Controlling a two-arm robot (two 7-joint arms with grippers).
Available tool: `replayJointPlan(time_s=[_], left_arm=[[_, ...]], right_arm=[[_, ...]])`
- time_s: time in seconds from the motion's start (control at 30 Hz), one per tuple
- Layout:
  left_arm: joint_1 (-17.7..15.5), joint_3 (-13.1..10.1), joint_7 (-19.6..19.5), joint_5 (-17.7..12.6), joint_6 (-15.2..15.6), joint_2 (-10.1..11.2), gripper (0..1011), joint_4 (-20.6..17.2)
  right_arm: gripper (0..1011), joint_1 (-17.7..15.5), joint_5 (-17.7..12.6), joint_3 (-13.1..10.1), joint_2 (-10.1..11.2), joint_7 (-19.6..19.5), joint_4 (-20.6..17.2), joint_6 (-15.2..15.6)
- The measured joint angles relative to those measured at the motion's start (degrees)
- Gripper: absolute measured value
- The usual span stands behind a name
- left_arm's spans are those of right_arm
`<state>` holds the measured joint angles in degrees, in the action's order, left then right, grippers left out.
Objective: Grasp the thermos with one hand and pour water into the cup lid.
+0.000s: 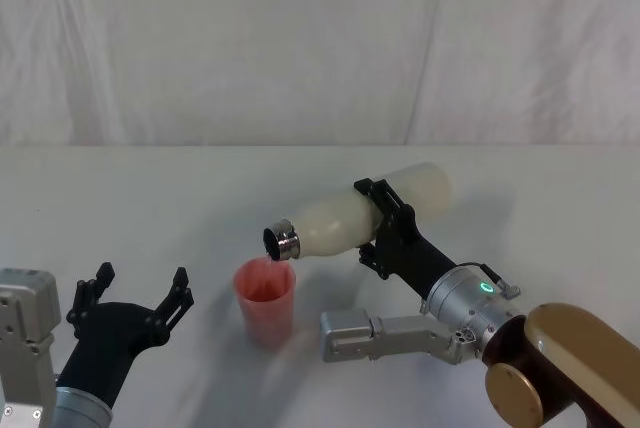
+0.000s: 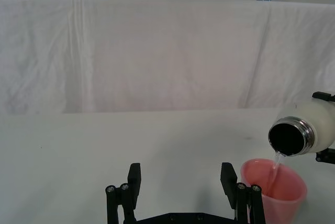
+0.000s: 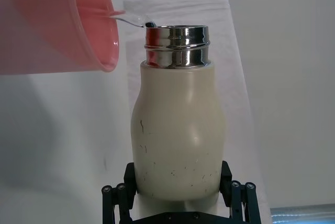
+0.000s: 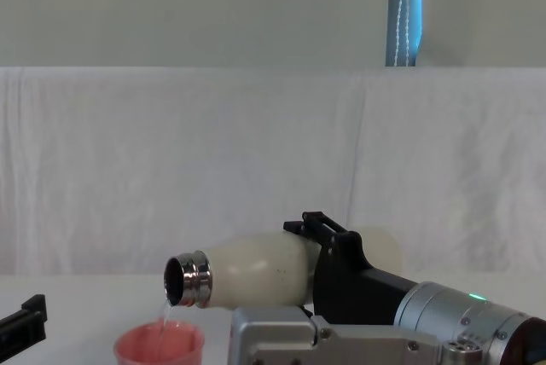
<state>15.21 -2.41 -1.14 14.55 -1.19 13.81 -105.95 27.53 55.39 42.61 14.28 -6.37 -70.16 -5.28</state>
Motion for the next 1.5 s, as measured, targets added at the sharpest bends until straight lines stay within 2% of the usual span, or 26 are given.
replayJointPlan(time_s=[1.5], left_arm=[[0.0,0.0,0.0,0.0,0.0,0.0,1001,0.0]], right_arm=[[951,0.2,2.2,0.9,0.3,-0.5,0.2,1.4]])
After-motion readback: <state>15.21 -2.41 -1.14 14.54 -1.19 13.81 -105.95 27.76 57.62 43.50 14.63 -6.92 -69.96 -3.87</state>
